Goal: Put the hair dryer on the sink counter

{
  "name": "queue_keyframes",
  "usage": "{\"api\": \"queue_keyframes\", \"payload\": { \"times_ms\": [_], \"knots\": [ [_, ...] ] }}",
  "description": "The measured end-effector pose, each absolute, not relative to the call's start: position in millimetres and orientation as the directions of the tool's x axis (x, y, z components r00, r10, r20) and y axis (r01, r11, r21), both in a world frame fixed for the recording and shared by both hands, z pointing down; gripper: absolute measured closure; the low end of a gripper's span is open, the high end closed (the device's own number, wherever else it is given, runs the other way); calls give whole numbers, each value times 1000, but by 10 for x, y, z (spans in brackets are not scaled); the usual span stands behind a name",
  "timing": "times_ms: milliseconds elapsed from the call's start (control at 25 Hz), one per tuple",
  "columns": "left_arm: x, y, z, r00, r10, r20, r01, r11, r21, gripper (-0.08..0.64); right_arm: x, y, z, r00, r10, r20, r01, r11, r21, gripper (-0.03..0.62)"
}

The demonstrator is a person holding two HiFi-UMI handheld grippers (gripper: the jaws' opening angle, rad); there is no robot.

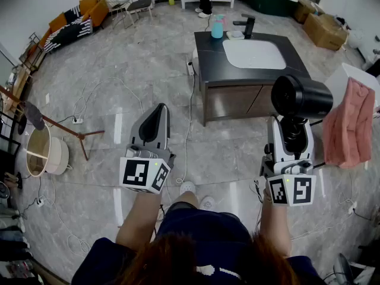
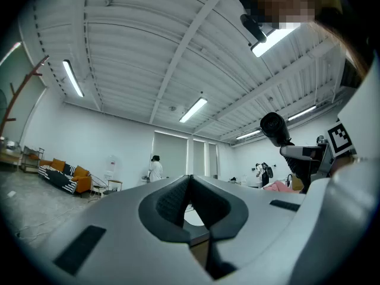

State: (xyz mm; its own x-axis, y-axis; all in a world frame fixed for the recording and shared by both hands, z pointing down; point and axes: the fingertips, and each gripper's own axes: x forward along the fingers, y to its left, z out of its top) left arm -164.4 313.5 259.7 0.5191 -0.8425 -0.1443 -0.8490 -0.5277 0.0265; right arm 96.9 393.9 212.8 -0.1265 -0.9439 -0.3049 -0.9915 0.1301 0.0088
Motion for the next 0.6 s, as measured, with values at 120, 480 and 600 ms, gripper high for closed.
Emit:
{"api": "queue_keyframes", "payload": {
  "times_ms": [120, 480, 600],
  "knots": [
    [-1649, 3237, 2592, 515, -844, -149, -851, -525, 31, 541, 963, 4046, 2120, -138, -944, -299, -990, 144, 3, 298],
    [-1636, 3244, 2655, 493, -858, -143, -864, -502, 33, 541, 1069, 4020, 2173, -164, -938, -306, -982, 185, -43, 296],
    [-1621, 3129, 2798, 492, -860, -132, -865, -501, 41, 541, 1065, 3914, 2316, -170, -941, -292, -979, 194, -56, 296]
  ]
}}
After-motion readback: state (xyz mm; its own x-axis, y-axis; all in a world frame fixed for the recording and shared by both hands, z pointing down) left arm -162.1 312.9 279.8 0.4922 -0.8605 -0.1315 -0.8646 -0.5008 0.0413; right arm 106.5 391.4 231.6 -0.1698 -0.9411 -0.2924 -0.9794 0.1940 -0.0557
